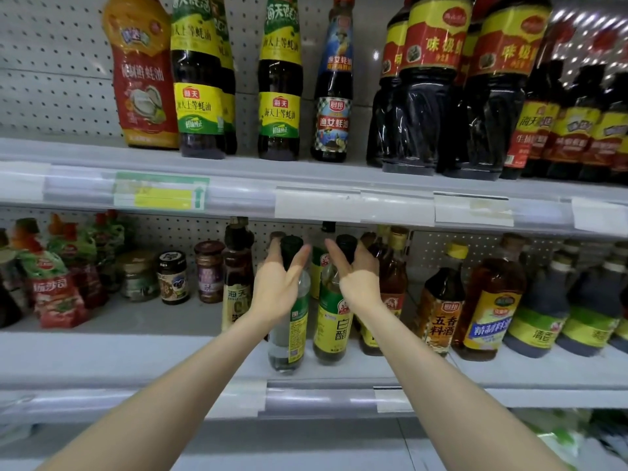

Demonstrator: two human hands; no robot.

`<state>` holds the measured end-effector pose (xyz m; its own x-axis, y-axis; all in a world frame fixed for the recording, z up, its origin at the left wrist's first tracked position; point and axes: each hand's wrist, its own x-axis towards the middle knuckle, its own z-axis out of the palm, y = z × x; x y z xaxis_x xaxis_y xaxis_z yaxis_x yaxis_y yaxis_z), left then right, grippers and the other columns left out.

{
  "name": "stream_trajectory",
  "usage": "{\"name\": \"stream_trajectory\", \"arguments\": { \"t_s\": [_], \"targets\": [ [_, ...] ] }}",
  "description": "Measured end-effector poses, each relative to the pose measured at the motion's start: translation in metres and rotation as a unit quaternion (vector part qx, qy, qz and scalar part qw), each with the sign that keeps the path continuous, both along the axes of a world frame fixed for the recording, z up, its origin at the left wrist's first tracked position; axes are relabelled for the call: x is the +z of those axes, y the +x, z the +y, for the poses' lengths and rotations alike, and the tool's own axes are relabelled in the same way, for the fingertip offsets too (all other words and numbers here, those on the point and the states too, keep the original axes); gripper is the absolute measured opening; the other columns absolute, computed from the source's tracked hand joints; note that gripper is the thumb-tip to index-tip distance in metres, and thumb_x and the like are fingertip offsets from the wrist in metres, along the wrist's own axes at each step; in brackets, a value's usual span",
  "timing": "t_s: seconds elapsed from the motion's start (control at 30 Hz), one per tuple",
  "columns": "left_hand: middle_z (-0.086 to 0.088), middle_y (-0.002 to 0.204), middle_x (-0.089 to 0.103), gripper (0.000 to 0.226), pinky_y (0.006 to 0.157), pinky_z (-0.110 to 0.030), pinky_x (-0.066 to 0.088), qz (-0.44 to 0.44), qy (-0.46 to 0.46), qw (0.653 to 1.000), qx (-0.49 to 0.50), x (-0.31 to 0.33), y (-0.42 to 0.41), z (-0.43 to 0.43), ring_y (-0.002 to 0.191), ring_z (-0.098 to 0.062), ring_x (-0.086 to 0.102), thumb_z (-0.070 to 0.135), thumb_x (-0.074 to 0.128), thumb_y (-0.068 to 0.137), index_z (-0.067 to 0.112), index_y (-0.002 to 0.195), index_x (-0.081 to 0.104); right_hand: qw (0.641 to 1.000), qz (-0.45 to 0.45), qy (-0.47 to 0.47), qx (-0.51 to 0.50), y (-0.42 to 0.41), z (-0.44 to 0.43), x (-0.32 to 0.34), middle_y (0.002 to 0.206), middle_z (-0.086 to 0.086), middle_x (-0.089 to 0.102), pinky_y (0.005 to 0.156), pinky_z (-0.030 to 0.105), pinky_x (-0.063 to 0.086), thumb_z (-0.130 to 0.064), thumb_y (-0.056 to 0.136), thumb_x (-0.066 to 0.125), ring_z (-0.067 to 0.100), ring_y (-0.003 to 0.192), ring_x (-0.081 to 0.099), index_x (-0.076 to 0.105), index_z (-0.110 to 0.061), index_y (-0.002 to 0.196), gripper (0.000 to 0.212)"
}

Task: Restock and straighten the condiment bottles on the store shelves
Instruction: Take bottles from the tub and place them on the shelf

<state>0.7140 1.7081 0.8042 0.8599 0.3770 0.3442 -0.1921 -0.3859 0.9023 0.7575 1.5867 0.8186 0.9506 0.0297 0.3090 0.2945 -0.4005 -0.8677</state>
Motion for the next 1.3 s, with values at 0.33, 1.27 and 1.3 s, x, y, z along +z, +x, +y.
{"name": "stream_trajectory", "arguments": {
  "t_s": [0.33,1.27,1.3],
  "targets": [
    [-0.013,0.120,0.064,0.061,0.087,-0.029,0.042,0.004,-0.036,0.999,0.006,-0.013,0.016,0.006,0.115,-0.027,0.058,0.049,0.052,0.091,0.008,0.135,0.041,1.000,0.000,-0.007,-0.017,0.019,0.005,-0.014,0.130,0.016,0.059,0.097,0.033,0.046,-0.052,0.090,0.056,0.029,0.119,0.056,0.051,-0.002,0.132,0.067],
    [-0.006,0.134,0.047,0.062,0.098,-0.027,0.039,-0.058,0.026,0.997,0.041,-0.043,-0.005,0.005,0.123,-0.016,0.046,0.033,0.065,0.089,0.010,0.139,0.035,0.995,0.035,0.057,0.068,-0.003,-0.018,-0.056,0.136,0.014,0.054,0.094,0.029,0.040,-0.037,0.100,0.047,0.024,0.121,0.053,0.021,-0.021,0.153,0.061],
    [-0.007,0.136,0.045,0.063,0.099,-0.027,0.037,-0.055,0.034,0.997,0.043,-0.046,-0.010,0.004,0.124,-0.016,0.044,0.033,0.065,0.089,0.010,0.139,0.035,0.995,0.042,0.063,0.071,-0.006,-0.020,-0.060,0.136,0.015,0.054,0.096,0.031,0.041,-0.036,0.100,0.047,0.022,0.120,0.054,0.020,-0.021,0.153,0.061]
  ]
}}
